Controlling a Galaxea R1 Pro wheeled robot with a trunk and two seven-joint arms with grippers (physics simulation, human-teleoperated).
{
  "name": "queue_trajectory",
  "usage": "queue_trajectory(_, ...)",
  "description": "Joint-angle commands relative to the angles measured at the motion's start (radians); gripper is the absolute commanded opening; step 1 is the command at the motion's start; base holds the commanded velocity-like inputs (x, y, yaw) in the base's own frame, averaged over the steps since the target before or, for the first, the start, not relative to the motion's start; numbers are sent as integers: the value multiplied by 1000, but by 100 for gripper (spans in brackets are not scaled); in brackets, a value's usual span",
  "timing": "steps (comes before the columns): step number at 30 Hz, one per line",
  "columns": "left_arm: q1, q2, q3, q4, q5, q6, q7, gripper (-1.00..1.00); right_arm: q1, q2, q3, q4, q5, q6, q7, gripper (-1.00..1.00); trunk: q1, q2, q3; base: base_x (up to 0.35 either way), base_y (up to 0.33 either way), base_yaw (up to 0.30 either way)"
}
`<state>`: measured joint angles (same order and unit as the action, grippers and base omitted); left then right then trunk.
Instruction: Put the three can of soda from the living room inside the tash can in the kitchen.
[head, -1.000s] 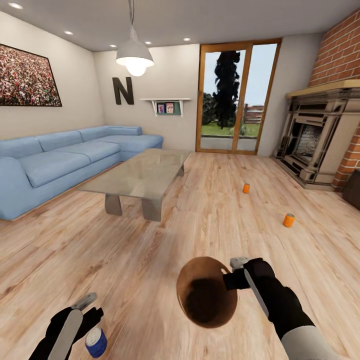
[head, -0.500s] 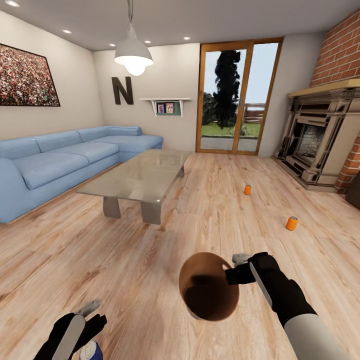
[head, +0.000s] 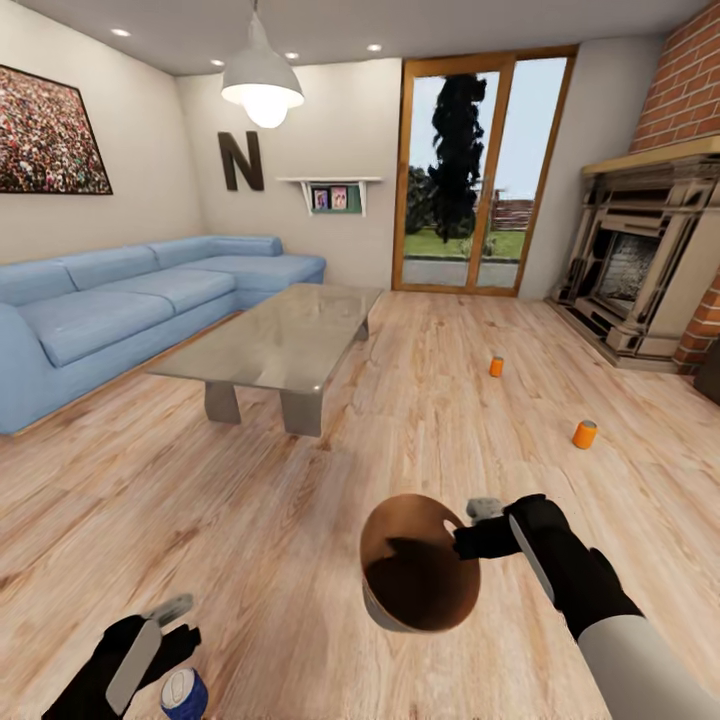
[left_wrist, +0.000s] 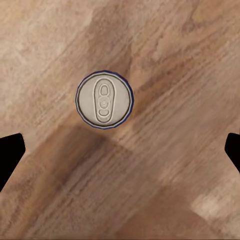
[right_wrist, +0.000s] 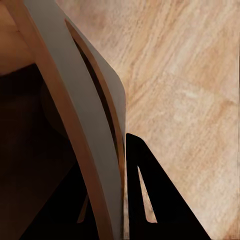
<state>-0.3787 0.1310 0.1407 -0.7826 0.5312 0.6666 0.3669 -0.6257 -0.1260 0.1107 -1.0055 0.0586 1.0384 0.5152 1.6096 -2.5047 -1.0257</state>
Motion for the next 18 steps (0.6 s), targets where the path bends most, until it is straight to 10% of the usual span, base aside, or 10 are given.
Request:
queue_trajectory(1,-24,0,0,44,-20,-18,-15,100,2,-8,3,-24,-41,9,39,-100,0,0,-4,0,0,0)
queue_trajectory(6,-107,11,0,219,-67,-70,-96,100,10,-78,8,-141,-42,9,99,-100,3,-2,-23,0,0,0)
queue_trajectory(18,-127,42,0,254,-70,-122,-117,100,25,-105,6,-236,-44,9,116,-100,8,-4,-70,0,0,0)
